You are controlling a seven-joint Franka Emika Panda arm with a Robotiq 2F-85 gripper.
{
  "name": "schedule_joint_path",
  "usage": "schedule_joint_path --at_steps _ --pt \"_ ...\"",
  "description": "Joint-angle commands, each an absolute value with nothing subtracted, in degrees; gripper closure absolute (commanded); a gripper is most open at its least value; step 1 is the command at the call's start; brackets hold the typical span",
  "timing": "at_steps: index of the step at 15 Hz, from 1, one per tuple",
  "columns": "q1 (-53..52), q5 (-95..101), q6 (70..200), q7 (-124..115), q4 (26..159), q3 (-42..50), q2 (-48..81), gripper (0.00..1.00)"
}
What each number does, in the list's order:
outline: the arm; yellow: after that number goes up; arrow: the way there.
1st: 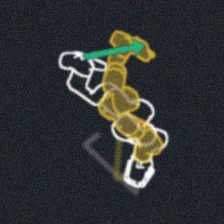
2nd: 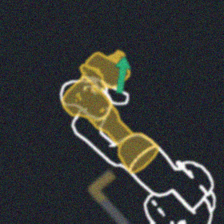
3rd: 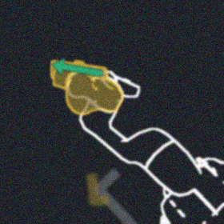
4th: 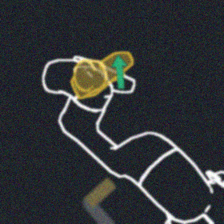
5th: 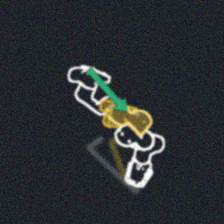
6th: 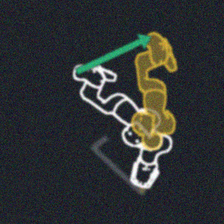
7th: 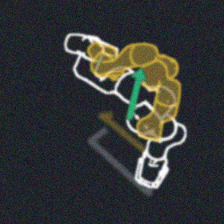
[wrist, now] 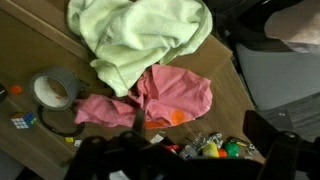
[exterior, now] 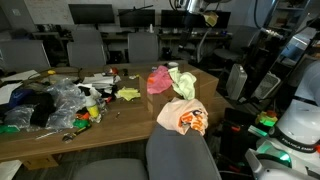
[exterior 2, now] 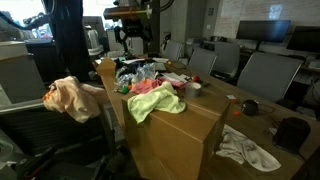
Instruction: Hang the peach and yellow shirts on the back of the chair
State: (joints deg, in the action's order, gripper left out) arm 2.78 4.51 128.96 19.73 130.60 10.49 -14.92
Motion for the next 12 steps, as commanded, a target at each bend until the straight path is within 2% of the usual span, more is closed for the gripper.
schedule_joint_path --at_steps 1,12 --pt "5.04 8.53 133.27 14.91 131.70 9.06 -12.71 0.00" --pt "7.62 6.76 132.12 12.60 133.80 10.50 -8.35 0.00"
